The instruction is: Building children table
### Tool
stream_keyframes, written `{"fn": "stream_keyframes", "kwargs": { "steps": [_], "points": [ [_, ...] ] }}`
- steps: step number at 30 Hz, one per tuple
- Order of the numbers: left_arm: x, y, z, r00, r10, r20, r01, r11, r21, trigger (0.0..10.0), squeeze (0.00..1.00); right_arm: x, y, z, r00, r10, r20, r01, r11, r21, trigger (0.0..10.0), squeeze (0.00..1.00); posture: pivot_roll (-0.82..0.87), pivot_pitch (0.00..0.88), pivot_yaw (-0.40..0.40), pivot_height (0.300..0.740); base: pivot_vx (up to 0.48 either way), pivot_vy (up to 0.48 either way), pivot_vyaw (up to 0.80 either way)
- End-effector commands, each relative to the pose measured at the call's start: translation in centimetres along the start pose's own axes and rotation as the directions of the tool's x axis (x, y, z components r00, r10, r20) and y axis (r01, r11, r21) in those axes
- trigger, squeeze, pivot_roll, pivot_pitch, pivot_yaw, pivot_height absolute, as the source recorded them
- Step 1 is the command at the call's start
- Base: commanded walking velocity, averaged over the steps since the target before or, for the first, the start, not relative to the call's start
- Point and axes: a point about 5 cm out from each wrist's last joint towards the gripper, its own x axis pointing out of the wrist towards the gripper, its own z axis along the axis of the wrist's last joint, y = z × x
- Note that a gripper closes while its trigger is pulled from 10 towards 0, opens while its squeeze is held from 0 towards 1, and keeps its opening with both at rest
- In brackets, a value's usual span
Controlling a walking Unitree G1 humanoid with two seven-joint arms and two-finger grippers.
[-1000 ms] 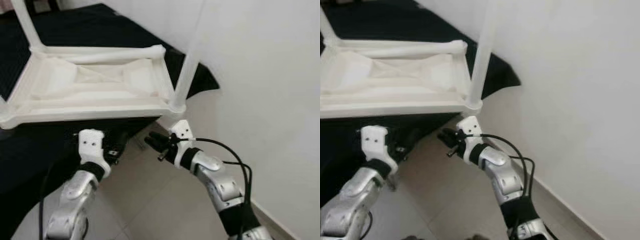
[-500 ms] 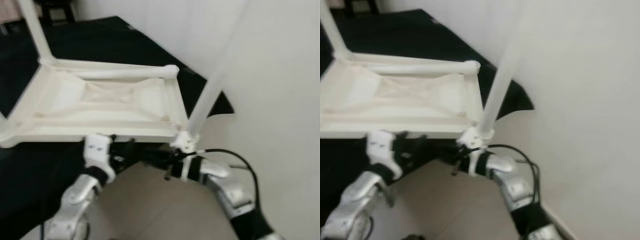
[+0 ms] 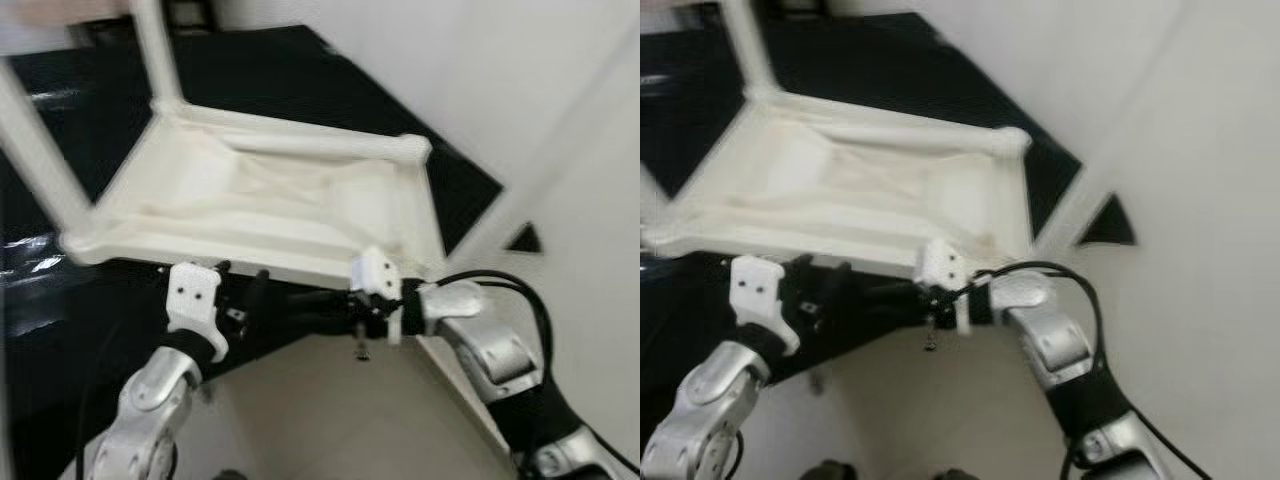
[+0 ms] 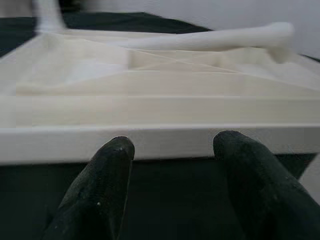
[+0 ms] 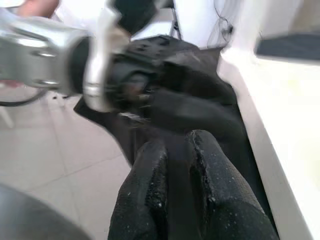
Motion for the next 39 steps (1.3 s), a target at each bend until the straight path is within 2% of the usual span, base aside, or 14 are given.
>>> {"fn": "stream_keyframes", "kwargs": {
  "steps": [1,13,15,16,19,22,24,31,32,33,34,36,37,39],
  "points": [
    [-0.3,-0.3,-0.4,0.999,-0.009,-0.033,0.009,1.000,0.003,10.0,0.00,0.2,-0.5,-0.5,0.998,-0.054,-0.029,0.053,0.999,-0.007,10.0,0.00,0.04,0.208,-0.117,0.740,0.000,0.000,0.79],
    [-0.7,-0.9,-0.7,0.996,-0.060,-0.062,0.060,0.998,-0.003,10.0,0.00,-1.0,-1.6,-0.9,0.982,-0.161,-0.094,0.162,0.987,0.002,10.0,0.00,0.04,0.216,-0.115,0.740,0.000,0.000,0.79],
    [-0.6,-1.0,-0.8,0.995,-0.071,-0.068,0.071,0.997,0.006,10.0,0.00,-0.8,-2.7,-1.1,0.945,-0.309,-0.110,0.311,0.950,0.000,10.0,0.00,0.04,0.216,-0.115,0.740,0.000,0.000,0.79],
    [-0.6,-1.0,-0.8,0.995,-0.071,-0.068,0.071,0.997,0.006,10.0,0.00,-0.8,-2.7,-1.1,0.945,-0.309,-0.110,0.311,0.950,0.000,10.0,0.00,0.04,0.216,-0.115,0.740,0.000,0.000,0.79],
    [-0.6,-0.7,-1.0,0.996,-0.062,-0.072,0.063,0.998,0.023,10.0,0.00,-1.0,-4.6,-2.2,0.822,-0.545,-0.165,0.556,0.831,0.025,10.0,0.00,0.04,0.215,-0.114,0.740,0.000,0.000,0.27],
    [-0.5,-0.7,-1.0,0.996,-0.059,-0.073,0.061,0.998,0.035,10.0,0.00,-1.4,-5.0,-2.9,0.778,-0.588,-0.222,0.609,0.792,0.037,10.0,0.00,0.04,0.214,-0.112,0.740,0.000,0.000,0.00],
    [-0.4,-0.6,-1.1,0.995,-0.060,-0.076,0.064,0.997,0.052,10.0,0.00,-2.4,-5.7,-4.1,0.701,-0.635,-0.325,0.680,0.733,0.036,10.0,0.00,0.04,0.213,-0.109,0.740,0.000,0.000,0.00],
    [-0.4,-0.6,-1.1,0.994,-0.065,-0.083,0.071,0.996,0.061,10.0,0.00,-3.9,-6.5,-4.5,0.632,-0.653,-0.418,0.717,0.697,-0.005,10.0,0.00,0.04,0.215,-0.109,0.740,0.000,0.000,0.00],
    [-0.4,-0.6,-1.1,0.994,-0.067,-0.084,0.072,0.995,0.062,10.0,0.00,-4.3,-6.8,-4.3,0.632,-0.642,-0.435,0.710,0.704,-0.008,10.0,0.09,0.04,0.216,-0.109,0.740,0.000,0.000,0.00],
    [-0.4,-0.6,-1.1,0.994,-0.067,-0.084,0.072,0.995,0.062,10.0,0.00,-4.3,-6.8,-4.3,0.632,-0.642,-0.435,0.710,0.704,-0.008,10.0,0.09,0.04,0.216,-0.109,0.740,0.000,0.000,0.00],
    [-0.4,-0.6,-1.1,0.994,-0.068,-0.085,0.074,0.995,0.062,10.0,0.00,-4.6,-7.1,-4.0,0.640,-0.633,-0.435,0.706,0.709,0.006,10.0,0.64,0.04,0.216,-0.111,0.740,0.000,0.000,0.00],
    [-0.4,-0.7,-1.1,0.994,-0.069,-0.085,0.075,0.995,0.063,10.0,0.00,-4.6,-7.2,-3.9,0.649,-0.627,-0.430,0.702,0.712,0.020,10.0,0.64,0.04,0.216,-0.111,0.740,0.000,0.000,0.00],
    [-0.4,-0.7,-1.1,0.994,-0.070,-0.085,0.075,0.995,0.063,10.0,0.00,-4.8,-7.9,-3.3,0.652,-0.636,-0.412,0.706,0.708,0.024,10.0,1.00,0.05,0.218,-0.113,0.740,0.000,0.000,0.00],
    [-0.4,-0.7,-1.1,0.994,-0.070,-0.085,0.076,0.995,0.064,10.0,0.00,-4.9,-8.8,-2.3,0.648,-0.657,-0.386,0.717,0.697,0.018,10.0,1.00,0.05,0.219,-0.114,0.740,0.000,0.000,0.00]
  ]
}}
